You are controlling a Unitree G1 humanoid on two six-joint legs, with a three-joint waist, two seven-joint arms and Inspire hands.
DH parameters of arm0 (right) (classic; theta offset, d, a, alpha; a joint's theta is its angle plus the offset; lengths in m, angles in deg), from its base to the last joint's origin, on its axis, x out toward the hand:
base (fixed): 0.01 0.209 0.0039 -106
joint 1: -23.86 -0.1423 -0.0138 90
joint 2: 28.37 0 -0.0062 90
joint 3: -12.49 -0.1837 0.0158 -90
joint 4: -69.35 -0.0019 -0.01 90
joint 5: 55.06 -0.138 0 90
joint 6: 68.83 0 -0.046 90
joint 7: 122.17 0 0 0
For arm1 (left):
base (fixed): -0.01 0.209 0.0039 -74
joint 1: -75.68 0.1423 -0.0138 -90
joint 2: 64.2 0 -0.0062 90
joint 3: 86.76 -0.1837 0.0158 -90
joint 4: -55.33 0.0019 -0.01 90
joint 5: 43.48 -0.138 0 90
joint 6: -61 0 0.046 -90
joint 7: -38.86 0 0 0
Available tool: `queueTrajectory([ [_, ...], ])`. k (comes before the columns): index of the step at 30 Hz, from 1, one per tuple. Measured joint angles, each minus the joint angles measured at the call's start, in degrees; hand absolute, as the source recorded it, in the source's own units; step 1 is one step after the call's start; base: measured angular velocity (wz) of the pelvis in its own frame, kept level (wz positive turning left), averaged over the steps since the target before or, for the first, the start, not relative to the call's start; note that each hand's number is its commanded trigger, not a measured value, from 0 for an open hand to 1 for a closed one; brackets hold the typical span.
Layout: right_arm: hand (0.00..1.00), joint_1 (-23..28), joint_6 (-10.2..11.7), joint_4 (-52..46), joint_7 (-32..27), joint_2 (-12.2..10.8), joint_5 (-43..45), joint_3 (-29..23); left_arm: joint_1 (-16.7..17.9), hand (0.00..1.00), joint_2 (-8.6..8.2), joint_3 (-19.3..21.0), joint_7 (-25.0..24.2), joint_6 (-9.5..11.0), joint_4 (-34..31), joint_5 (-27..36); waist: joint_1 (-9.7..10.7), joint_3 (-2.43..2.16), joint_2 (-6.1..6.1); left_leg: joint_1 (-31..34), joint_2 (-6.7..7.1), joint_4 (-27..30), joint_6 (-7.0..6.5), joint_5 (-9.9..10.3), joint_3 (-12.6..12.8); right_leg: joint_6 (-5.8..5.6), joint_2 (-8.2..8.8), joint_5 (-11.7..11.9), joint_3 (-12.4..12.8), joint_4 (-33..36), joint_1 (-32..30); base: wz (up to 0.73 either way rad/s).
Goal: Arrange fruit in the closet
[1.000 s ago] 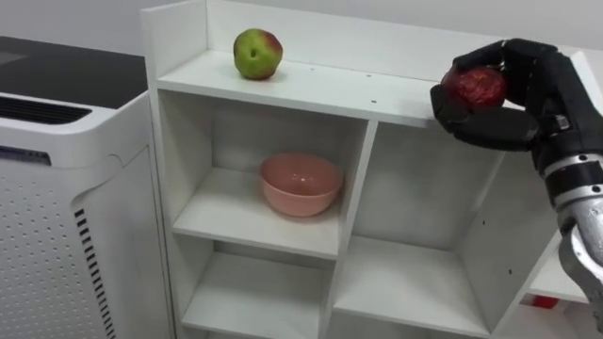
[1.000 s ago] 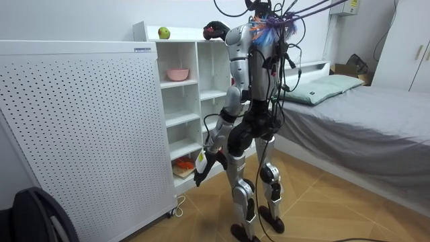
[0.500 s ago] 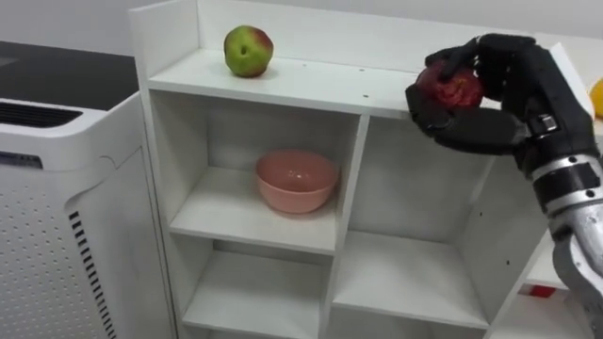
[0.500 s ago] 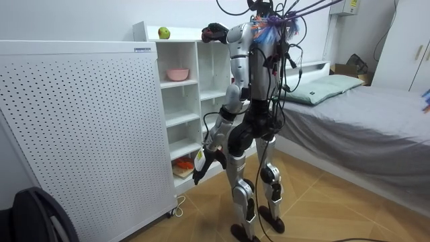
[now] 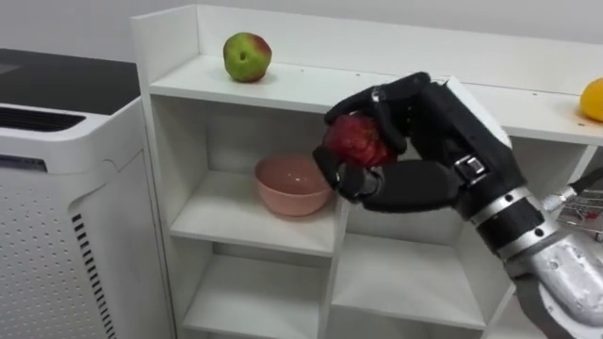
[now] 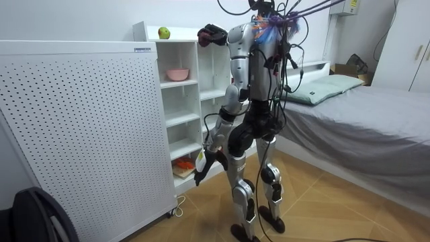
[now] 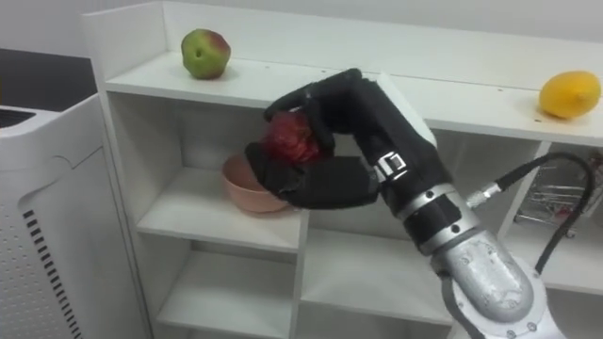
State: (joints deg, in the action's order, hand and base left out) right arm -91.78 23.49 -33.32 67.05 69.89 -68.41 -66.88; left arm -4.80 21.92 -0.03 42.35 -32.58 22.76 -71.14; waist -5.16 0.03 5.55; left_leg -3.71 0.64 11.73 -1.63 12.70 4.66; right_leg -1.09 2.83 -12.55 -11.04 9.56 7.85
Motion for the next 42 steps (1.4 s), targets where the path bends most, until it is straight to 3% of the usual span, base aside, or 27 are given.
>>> queueTrajectory([
  [7,1.0,1.6,0.2,-2.0,2.4,-2.8,0.4,3.4,0.0,0.0,0.2,-1.3,0.0,0.0,0.4,1.2,-0.2,0.14,-0.13,0.5,0.0,0.0,0.0,0.0,-0.2,0.0,0.0,0.0,-0.2,0.1,-0.4,0.0],
  [9,1.0,3.7,0.7,-1.2,2.5,-3.8,1.0,4.3,-0.3,0.0,0.3,-2.6,-0.1,0.0,0.5,1.2,-0.1,0.36,-0.15,0.7,-0.01,0.1,0.0,0.0,-0.2,0.0,0.01,0.0,-0.1,0.1,-0.7,0.02],
  [11,1.0,7.2,0.9,2.0,2.5,-5.1,4.9,4.5,-1.8,0.0,0.26,-2.6,0.0,0.3,1.3,1.2,-1.0,0.21,0.18,3.2,-0.17,1.6,0.01,0.0,-0.2,0.01,0.04,0.0,-0.4,0.8,-2.8,0.04],
  [14,1.0,7.4,0.7,14.7,2.0,-5.8,7.6,5.1,-5.9,0.0,0.25,-5.0,0.2,0.5,4.1,4.2,-1.4,0.76,-0.18,8.2,-0.53,4.7,0.01,0.0,-0.3,0.2,0.19,0.1,-0.7,3.7,-7.3,0.03],
  [15,1.0,7.7,0.5,17.2,1.7,-6.2,8.4,5.2,-6.7,0.0,0.07,-5.3,0.5,1.0,4.9,5.0,-1.9,0.84,-0.28,9.2,-0.64,5.5,0.0,0.0,-0.3,0.23,0.24,0.0,-0.7,4.6,-8.6,-0.06],
  [17,1.0,8.0,-0.6,25.0,1.0,-8.4,11.4,5.2,-8.9,0.0,-0.35,-6.1,1.1,2.5,7.4,7.4,-2.2,1.46,-1.04,14.9,-0.99,9.3,-0.01,0.0,-0.2,0.63,1.23,-0.6,-1.3,10.1,-15.0,-0.07],
  [20,1.0,8.2,-0.3,31.0,-1.0,-9.4,13.7,5.6,-11.1,0.0,-0.43,-6.7,2.7,4.2,9.2,13.5,-2.4,2.07,-1.8,21.1,-0.93,12.8,-0.04,0.1,-0.4,1.22,2.2,-1.6,-2.0,15.6,-22.0,0.04],
  [23,1.0,8.0,0.6,36.5,-2.8,-9.7,13.7,6.2,-11.9,0.0,0.0,-8.9,3.7,5.5,9.0,18.4,-2.8,2.43,-1.58,27.9,-0.69,17.2,-0.3,0.2,0.0,2.02,3.22,-3.5,-1.8,22.7,-29.6,0.1],
  [28,1.0,7.7,1.1,42.0,-4.5,-9.7,13.9,6.1,-12.1,0.0,-0.03,-9.0,5.4,7.1,7.8,19.2,-2.9,2.98,-1.22,39.7,-0.81,24.7,-0.65,0.7,-0.1,4.03,5.17,-6.4,-2.3,31.6,-41.3,0.17],
  [31,1.0,7.5,1.6,43.9,-5.9,-9.2,13.6,5.8,-11.1,0.0,0.32,-10.8,6.6,7.4,6.9,20.8,-2.8,2.99,-1.22,44.9,-0.91,27.7,-0.08,0.5,-0.8,5.05,5.9,-7.6,-3.2,35.3,-46.2,0.16],
  [35,1.0,5.3,4.0,47.1,-9.2,-7.6,13.4,5.6,-9.9,0.0,0.77,-12.8,7.7,7.8,5.7,20.8,-3.1,3.0,-1.1,51.9,-0.77,30.6,0.72,-0.7,-1.8,5.9,6.68,-8.0,-4.2,39.3,-53.0,0.17],
  [38,1.0,2.8,4.2,50.4,-11.9,-6.8,13.3,5.6,-9.1,0.0,0.97,-12.9,8.9,7.7,4.6,21.8,-3.1,3.03,-0.95,56.6,-0.99,34.2,1.04,-0.5,-2.6,7.05,7.06,-8.8,-5.1,42.8,-56.8,0.19],
  [42,1.0,-2.1,4.3,53.3,-15.2,-5.1,12.9,5.6,-8.7,0.0,1.51,-13.7,9.6,7.6,3.3,25.1,-3.2,3.05,-0.83,61.7,-1.28,37.5,1.19,-0.4,-2.7,7.72,7.4,-9.5,-5.1,46.4,-61.8,0.1],
])
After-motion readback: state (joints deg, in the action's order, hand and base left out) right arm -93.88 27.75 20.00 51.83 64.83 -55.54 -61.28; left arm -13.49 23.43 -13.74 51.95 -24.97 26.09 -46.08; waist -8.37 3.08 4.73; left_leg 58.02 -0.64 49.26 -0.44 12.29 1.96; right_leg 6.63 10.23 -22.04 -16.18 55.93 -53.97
